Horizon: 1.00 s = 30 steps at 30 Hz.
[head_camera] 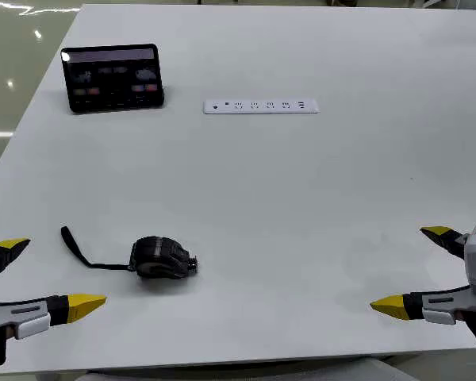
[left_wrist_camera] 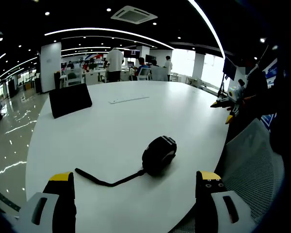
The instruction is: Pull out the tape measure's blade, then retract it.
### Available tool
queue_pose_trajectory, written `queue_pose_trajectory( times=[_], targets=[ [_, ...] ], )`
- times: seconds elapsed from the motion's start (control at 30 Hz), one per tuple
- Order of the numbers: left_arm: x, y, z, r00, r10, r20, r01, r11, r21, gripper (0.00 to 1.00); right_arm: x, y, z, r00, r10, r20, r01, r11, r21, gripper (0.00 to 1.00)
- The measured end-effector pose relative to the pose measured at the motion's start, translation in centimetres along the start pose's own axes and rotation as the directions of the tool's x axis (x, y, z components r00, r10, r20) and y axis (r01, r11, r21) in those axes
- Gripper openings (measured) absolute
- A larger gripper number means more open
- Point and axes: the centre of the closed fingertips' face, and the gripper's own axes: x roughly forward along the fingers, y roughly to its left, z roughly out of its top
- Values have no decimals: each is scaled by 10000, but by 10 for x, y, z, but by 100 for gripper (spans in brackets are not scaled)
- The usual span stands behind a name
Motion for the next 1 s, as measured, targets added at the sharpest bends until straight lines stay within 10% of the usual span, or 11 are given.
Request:
queue_pose_trajectory(
  times=[0.63, 0.83, 1.0],
  targets=[
    [0, 0, 3, 10000, -76, -35, 76, 9998, 206, 100, -2, -4, 3, 9999, -114, 68, 115, 9999, -125, 100],
    [11, -10, 15, 9973, -674, -284, 702, 9907, 1168, 100, 4, 0, 28, 9989, 167, 435, -135, 9972, -734, 100],
    [28, -27, 21, 9759, -1763, -1284, 1974, 9644, 1760, 99, 19, 9, 62, 9948, 681, 754, -563, 9873, -1489, 100]
  ],
)
